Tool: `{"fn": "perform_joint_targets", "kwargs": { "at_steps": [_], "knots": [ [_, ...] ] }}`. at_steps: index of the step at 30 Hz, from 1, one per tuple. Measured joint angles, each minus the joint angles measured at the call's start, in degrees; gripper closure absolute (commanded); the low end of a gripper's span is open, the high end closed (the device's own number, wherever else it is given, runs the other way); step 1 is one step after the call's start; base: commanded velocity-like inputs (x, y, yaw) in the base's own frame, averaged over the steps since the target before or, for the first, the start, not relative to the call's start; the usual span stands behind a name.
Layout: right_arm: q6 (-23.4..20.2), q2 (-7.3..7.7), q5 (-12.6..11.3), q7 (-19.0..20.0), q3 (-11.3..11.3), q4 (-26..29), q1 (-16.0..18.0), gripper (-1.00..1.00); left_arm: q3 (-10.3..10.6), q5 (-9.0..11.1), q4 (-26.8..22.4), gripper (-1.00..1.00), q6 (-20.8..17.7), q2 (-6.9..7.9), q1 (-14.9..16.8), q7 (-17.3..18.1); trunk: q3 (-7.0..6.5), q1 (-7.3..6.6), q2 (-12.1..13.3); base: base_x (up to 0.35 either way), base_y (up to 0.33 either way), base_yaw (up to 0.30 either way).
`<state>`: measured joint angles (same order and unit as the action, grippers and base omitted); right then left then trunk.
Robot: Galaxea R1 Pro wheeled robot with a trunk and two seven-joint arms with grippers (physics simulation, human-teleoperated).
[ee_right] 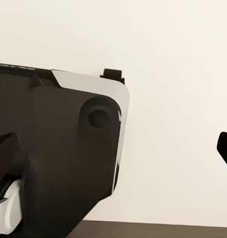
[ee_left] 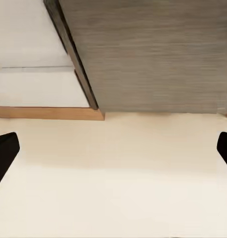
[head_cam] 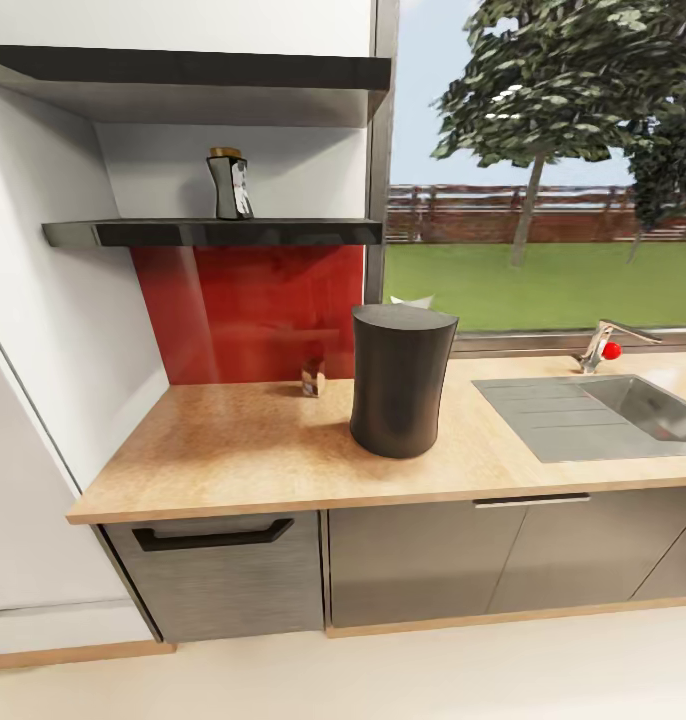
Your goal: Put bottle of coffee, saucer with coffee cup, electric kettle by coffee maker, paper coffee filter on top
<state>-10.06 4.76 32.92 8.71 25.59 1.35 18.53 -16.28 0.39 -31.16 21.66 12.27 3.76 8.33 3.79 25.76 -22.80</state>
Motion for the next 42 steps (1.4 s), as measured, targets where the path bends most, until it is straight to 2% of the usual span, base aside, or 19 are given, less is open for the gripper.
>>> {"fn": "perform_joint_targets", "kwargs": {
  "at_steps": [3, 11, 13, 16, 20, 26, 30, 35, 39, 42],
  "knots": [
    [0.0, 0.0, -0.1, 0.0, 0.0, 0.0, 0.0, -1.0, -0.4, 0.1, -8.3, -1.0, -0.2, -0.6, 0.0, -0.1, 0.0, 0.0, 0.0, 0.0, 0.0, 0.0],
    [0.1, 0.0, -0.1, 0.0, 0.0, 0.0, 0.0, -1.0, -0.8, 0.2, -25.9, -1.0, -0.2, -4.47, 0.1, -0.5, 0.01, 0.0, 0.0, 0.0, 0.0, 0.0],
    [0.2, 0.0, -0.1, 0.0, 0.0, 0.0, 0.0, -1.0, -0.8, 0.1, -30.0, -1.0, -0.3, -5.93, 0.1, -0.5, 0.01, 0.0, 0.0, 0.0, 0.0, 0.0],
    [0.2, -0.07, -0.2, 0.0, 0.0, 0.0, 0.0, -1.0, -0.8, -0.3, -37.1, -1.0, -0.2, -9.31, 0.1, -0.6, 0.01, 0.0, 0.0, -0.002, 0.0, 0.0],
    [0.4, -0.09, -0.2, 0.0, 0.0, 0.0, 0.0, -1.0, -0.4, -0.9, -42.8, -1.0, -0.3, -11.54, 0.1, -2.5, 0.01, 0.02, 0.0, -0.178, 0.0, 0.0],
    [2.5, -0.09, -0.1, 0.0, 0.0, 0.0, 0.0, -1.0, 0.2, -2.3, -46.1, -1.0, -0.3, -12.1, 0.1, -5.8, 0.01, 0.0, 0.0, -0.16, 0.0, 0.0],
    [3.5, -0.09, -0.1, 0.0, 0.0, 0.0, 0.0, -1.0, 0.6, -3.0, -48.7, -1.0, -0.3, -12.21, 0.2, -6.3, 0.01, 0.0, 0.0, -0.021, 0.0, 0.0],
    [3.8, -0.05, -0.1, 0.0, 0.0, 0.0, 0.0, -1.0, 0.8, -2.8, -54.7, -1.0, -1.1, -12.42, 0.9, -6.5, 0.01, 0.0, 0.0, -0.004, 0.0, 0.0],
    [3.8, -0.02, -0.1, 0.0, 0.0, 0.0, 0.0, -1.0, 2.1, -2.9, -57.5, -1.0, -2.8, -12.94, 5.2, -6.6, 0.01, 0.0, 0.0, 0.0, 0.0, 0.0],
    [3.9, -0.01, -0.1, 0.0, 0.0, 0.0, 0.0, -1.0, 3.0, -2.9, -58.2, -1.0, -3.8, -13.16, 10.3, -6.9, 0.01, 0.0, 0.0, 0.0, 0.0, 0.0]
  ]
}}
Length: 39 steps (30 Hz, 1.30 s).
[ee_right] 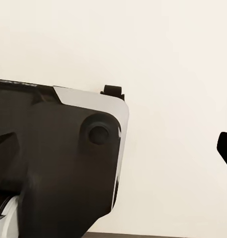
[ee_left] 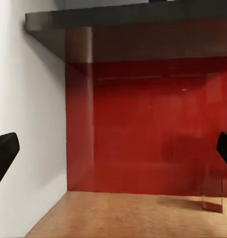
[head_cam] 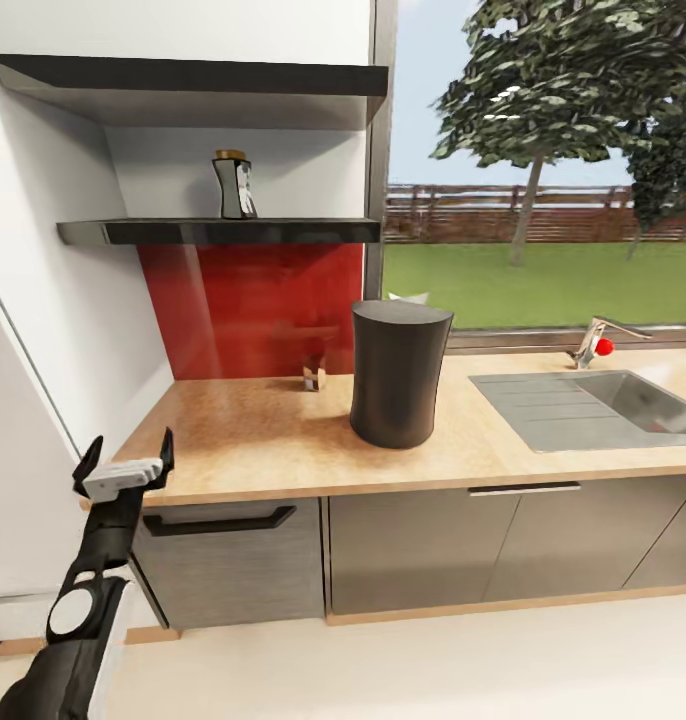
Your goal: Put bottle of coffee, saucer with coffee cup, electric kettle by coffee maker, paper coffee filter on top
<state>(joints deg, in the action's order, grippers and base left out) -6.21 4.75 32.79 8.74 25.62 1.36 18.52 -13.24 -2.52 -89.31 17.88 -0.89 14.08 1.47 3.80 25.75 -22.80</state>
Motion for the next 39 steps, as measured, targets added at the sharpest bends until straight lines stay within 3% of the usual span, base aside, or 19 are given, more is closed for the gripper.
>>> {"fn": "perform_joint_targets", "kwargs": {
  "at_steps": [3, 7, 14, 17, 23, 29, 32, 39],
  "knots": [
    [0.1, 0.0, 0.0, 0.0, 0.0, 0.0, 0.0, -1.0, 1.2, 0.0, -0.2, -1.0, -2.2, -0.19, 5.4, -1.1, 0.0, 0.0, 0.0, 0.0, 0.0, 0.0],
    [0.1, -0.01, 0.0, -0.1, 0.0, 0.0, 0.0, -1.0, 7.1, -0.2, -0.3, -1.0, -11.9, -0.51, 14.5, -4.5, -0.01, 0.0, 0.0, 0.0, 0.0, 0.0],
    [0.2, -0.03, 0.0, -0.1, 0.0, 0.0, 0.0, -1.0, 15.0, -0.1, -0.1, -1.0, -21.6, -0.86, 27.3, -11.1, -0.01, -0.01, 0.0, 0.0, 0.0, 0.0],
    [0.2, -0.02, 0.0, -0.1, 0.0, 0.0, 0.0, -1.0, 17.8, -0.1, 0.0, -1.0, -27.2, -2.29, 34.4, -13.3, -0.01, 0.0, 0.0, 0.0, 0.0, 0.0],
    [1.1, -0.02, 0.0, -0.1, 0.0, 0.0, 0.0, -1.0, 18.4, -0.2, 1.7, -1.0, -34.3, -6.44, 45.2, -14.0, -0.01, -0.01, 0.0, 0.0, 0.0, 0.0],
    [1.6, 0.0, 0.0, -0.1, 0.0, 0.0, 0.0, -1.0, 18.2, -0.2, 11.2, -1.0, -37.7, -7.14, 55.8, -14.2, -0.01, 0.0, 0.0, 0.0, 0.0, 0.0],
    [1.7, 0.0, 0.0, -0.1, 0.0, 0.0, 0.0, -1.0, 18.0, -0.1, 15.1, -1.0, -38.0, -7.14, 59.5, -14.3, 0.0, -0.01, 0.0, 0.0, 0.0, 0.0],
    [1.7, 0.05, 0.1, -0.1, 0.0, -0.1, 0.0, -1.0, 17.1, 0.2, 29.6, -1.0, -38.6, -7.07, 71.0, -14.4, 0.0, 0.0, 0.0, 0.0, 0.0, 0.0]
  ]
}}
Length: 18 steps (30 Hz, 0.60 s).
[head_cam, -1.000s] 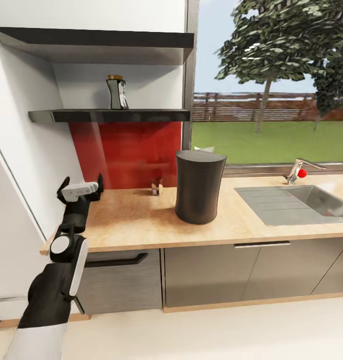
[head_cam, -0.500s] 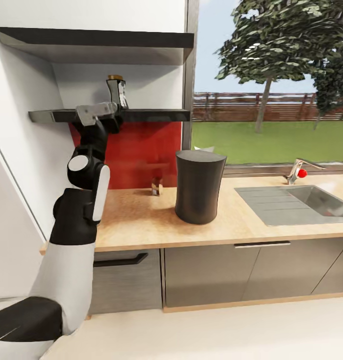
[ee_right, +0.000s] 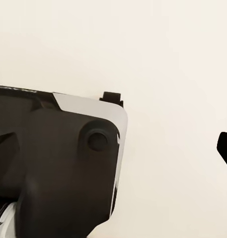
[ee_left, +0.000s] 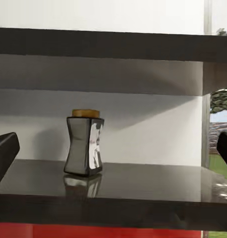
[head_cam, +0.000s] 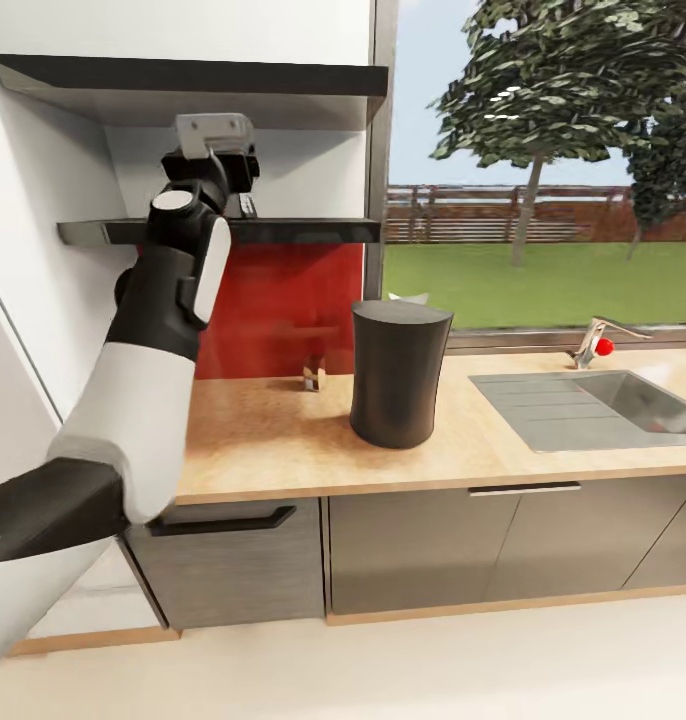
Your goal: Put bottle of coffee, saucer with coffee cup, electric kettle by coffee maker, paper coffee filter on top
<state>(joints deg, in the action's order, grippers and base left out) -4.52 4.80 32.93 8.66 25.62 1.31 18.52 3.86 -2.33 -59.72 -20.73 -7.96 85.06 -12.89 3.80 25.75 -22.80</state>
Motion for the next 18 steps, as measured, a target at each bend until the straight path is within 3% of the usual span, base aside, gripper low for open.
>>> {"fn": "perform_joint_targets", "kwargs": {
  "at_steps": [11, 18],
  "knots": [
    [-0.1, 0.6, 0.2, 0.0, 0.0, 0.0, -1.0, -1.0, 0.0, -0.2, 20.3, -1.0, 0.2, 0.61, 10.7, 0.2, 0.0, 0.0, 0.0, 0.0, 0.0, 0.0],
    [-0.3, 1.48, 0.2, -0.1, 0.0, 0.0, -2.9, -1.0, -0.1, -0.2, 33.1, -1.0, 0.6, 2.75, 17.9, 0.2, 0.0, 0.0, 0.0, 0.0, 0.0, 0.0]
  ]
}}
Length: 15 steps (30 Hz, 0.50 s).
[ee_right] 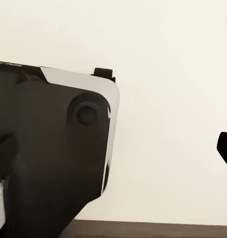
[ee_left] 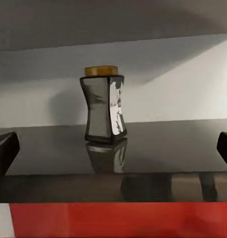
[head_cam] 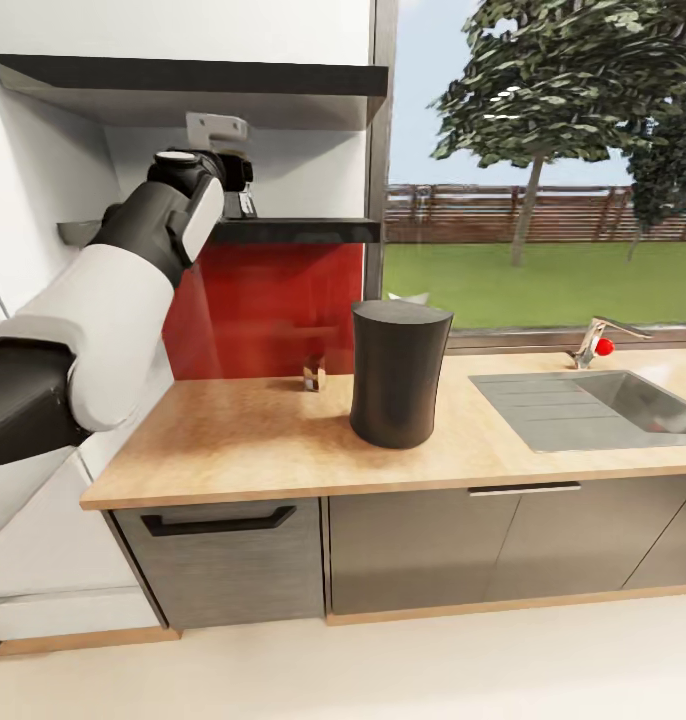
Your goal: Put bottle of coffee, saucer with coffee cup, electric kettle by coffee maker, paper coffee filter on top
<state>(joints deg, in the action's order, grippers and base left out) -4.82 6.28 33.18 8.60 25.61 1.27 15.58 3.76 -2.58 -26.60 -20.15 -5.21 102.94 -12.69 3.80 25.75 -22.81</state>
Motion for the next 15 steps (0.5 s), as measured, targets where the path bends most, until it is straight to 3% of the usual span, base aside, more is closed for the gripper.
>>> {"fn": "perform_joint_targets", "kwargs": {
  "at_steps": [8, 15],
  "knots": [
    [0.2, 1.22, -0.1, 0.0, 0.0, 0.0, -0.9, -1.0, 0.0, -0.1, 4.8, -1.0, 0.1, 3.71, 4.3, 0.0, 0.0, 0.0, 0.0, 0.0, 0.0, 0.0],
    [0.1, 1.27, 0.0, 0.0, -0.1, 0.0, -1.2, -1.0, 0.4, -0.3, 5.1, -1.0, 0.2, 4.43, 4.8, -0.1, 0.0, 0.0, 0.0, 0.0, 0.0, 0.0]
  ]
}}
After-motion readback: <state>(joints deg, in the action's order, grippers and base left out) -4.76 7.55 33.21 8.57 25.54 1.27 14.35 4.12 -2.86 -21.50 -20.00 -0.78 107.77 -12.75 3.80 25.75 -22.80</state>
